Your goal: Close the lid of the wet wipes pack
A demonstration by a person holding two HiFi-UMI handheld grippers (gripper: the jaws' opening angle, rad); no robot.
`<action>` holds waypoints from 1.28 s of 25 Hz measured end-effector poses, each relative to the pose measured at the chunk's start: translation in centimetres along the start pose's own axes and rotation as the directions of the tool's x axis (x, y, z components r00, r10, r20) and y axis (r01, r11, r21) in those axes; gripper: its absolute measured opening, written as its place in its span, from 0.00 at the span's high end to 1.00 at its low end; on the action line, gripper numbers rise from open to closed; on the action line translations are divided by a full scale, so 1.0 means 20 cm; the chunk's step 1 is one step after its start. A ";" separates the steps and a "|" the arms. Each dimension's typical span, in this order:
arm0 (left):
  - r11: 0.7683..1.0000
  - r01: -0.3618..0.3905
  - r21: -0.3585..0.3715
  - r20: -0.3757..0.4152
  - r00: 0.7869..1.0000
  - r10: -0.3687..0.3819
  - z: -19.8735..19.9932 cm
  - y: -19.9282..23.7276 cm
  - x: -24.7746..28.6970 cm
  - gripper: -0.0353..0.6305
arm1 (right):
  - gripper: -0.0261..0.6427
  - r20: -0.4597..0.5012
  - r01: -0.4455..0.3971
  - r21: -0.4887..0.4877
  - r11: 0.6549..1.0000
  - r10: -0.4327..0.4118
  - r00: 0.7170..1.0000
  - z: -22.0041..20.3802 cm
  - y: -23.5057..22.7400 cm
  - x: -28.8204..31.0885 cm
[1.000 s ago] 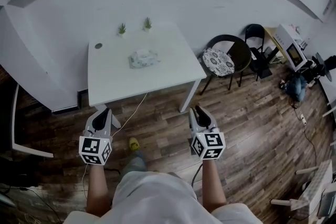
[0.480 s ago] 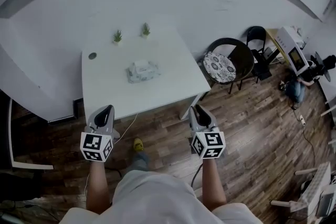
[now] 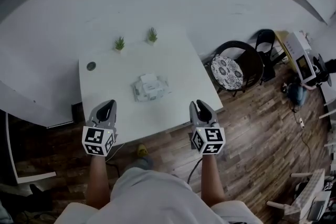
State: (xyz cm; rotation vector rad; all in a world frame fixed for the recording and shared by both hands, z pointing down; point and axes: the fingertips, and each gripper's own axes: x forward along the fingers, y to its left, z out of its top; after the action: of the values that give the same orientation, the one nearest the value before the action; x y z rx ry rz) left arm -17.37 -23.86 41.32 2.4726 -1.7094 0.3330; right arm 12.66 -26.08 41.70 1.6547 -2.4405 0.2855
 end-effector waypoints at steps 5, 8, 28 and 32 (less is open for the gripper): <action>1.000 0.026 -0.015 -0.017 1.000 -0.026 -0.01 0.18 0.24 0.93 | 0.82 -0.034 0.002 -0.011 1.000 -0.002 0.999 0.04 0.03 0.30; 0.999 0.025 -0.036 -0.024 0.999 -0.026 -0.03 0.26 0.32 0.93 | 0.82 -0.052 -0.003 -0.024 1.000 0.001 0.999 0.04 0.05 0.41; 0.994 -0.040 -0.100 -0.107 0.994 0.029 -0.11 0.39 0.69 0.93 | 0.82 -0.178 -0.201 -0.022 0.979 0.194 0.965 -0.03 0.00 0.95; 0.993 -0.044 -0.110 -0.131 0.991 0.029 -0.15 0.37 0.80 0.93 | 0.82 -0.217 -0.277 -0.014 0.961 0.268 0.939 -0.10 0.00 1.08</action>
State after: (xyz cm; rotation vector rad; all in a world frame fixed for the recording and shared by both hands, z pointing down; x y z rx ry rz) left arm -19.18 -40.34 47.85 2.2899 -1.6749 0.3806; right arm 4.77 -44.95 49.11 1.1953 -2.4859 0.4194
